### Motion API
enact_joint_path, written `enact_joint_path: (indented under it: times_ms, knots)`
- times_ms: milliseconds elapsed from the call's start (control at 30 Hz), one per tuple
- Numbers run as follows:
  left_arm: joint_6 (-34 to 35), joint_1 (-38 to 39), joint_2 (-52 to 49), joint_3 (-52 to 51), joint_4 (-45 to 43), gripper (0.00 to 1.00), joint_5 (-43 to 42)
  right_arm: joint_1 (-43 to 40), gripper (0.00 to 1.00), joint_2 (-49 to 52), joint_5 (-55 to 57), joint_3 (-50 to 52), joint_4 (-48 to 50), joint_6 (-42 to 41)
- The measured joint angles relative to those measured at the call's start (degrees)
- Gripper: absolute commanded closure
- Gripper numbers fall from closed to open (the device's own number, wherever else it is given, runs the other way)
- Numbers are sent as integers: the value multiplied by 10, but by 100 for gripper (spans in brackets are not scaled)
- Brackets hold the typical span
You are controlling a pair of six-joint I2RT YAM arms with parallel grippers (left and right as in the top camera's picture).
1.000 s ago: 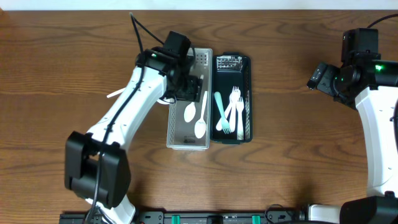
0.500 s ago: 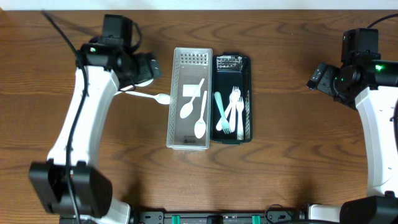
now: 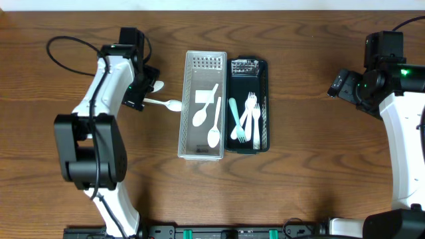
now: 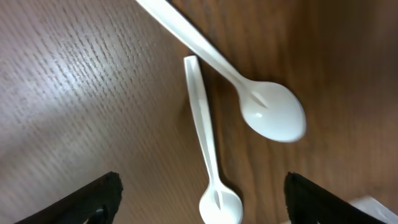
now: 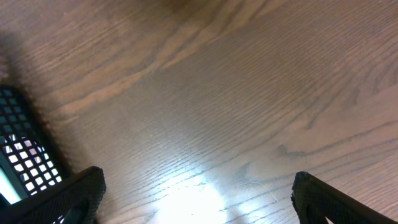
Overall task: Pack container
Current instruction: 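Grasp a third white spoon with the left gripper, then lower the spoon into the grey basket and open the left gripper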
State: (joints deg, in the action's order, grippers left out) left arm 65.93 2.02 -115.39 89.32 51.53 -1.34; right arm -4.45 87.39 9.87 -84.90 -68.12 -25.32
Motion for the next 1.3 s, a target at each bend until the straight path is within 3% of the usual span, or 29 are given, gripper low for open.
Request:
enact_joint_path:
  times_ms: [167, 300, 500, 667, 700, 1100, 1300]
  knots:
    - [3, 0, -44, 0, -19, 16, -8, 0, 1, 0, 0, 0, 0, 0]
    - [-5, 0, -66, 0, -30, 27, -17, 0, 1, 0, 0, 0, 3, 0]
    - [-16, 5, -82, 0, -28, 57, -23, 0, 1, 0, 0, 0, 5, 0]
    - [-15, 15, -84, 0, -27, 92, -26, 0, 1, 0, 0, 0, 5, 0]
    - [-15, 17, -84, 0, -26, 94, -28, 0, 1, 0, 0, 0, 4, 0]
    - [-131, 26, -67, -1, 42, 94, -74, 0, 1, 0, 0, 0, -2, 0]
    - [-286, 26, 54, -5, 52, 94, -75, 0, 1, 0, 0, 0, -3, 0]
